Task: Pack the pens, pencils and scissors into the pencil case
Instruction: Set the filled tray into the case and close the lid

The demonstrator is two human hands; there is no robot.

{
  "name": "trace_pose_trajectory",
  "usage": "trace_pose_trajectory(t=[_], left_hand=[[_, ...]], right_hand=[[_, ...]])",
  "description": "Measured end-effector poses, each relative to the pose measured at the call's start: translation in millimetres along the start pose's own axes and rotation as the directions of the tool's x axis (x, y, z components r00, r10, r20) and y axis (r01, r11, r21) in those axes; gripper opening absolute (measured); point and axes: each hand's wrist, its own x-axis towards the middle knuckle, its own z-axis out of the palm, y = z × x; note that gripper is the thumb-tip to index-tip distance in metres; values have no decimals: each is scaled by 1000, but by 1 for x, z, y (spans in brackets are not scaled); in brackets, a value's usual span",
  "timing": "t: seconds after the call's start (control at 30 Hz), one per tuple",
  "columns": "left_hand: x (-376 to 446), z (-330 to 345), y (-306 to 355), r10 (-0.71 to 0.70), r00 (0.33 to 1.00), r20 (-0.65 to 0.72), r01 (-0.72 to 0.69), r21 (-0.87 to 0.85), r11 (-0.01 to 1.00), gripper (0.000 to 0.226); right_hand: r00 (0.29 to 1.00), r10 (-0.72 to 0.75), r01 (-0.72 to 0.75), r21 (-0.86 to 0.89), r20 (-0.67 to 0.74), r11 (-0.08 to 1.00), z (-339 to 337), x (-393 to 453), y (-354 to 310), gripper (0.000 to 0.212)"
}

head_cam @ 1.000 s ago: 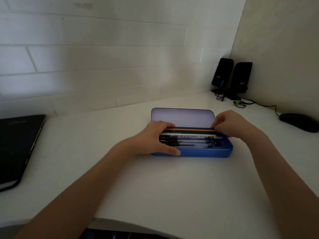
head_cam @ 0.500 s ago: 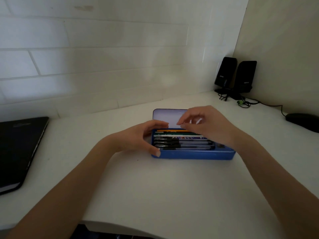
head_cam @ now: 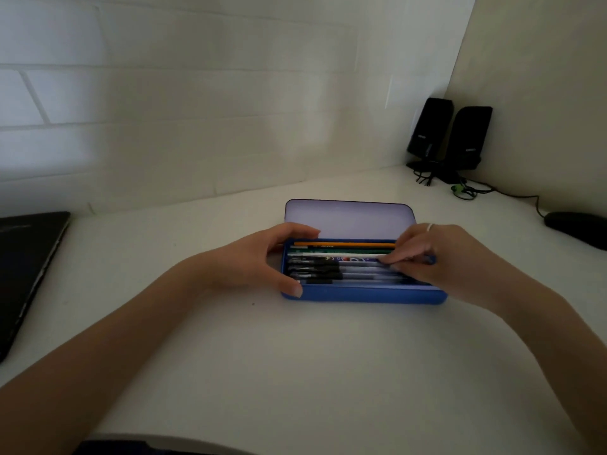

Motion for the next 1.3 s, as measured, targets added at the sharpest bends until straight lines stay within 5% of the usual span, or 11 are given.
trace_pose_trajectory(t=[0.6, 0.83, 1.07, 1.3], left_hand=[[1, -3, 2, 69, 996, 65, -72, 42, 997, 65], [2, -4, -1, 91, 992, 83, -96, 63, 993, 59], [4, -4, -1, 86, 993, 84, -87, 14, 996, 31], [3, -4, 1, 93, 992, 85, -92, -14, 996, 35]], right_hand=[[992, 61, -58, 27, -106, 998, -8, -1, -2, 13], [976, 216, -216, 6, -6, 976, -15, -3, 2, 17], [970, 241, -241, -12, -18, 970, -15, -2, 2, 16], [970, 241, -241, -29, -14, 970, -16, -3, 4, 15]])
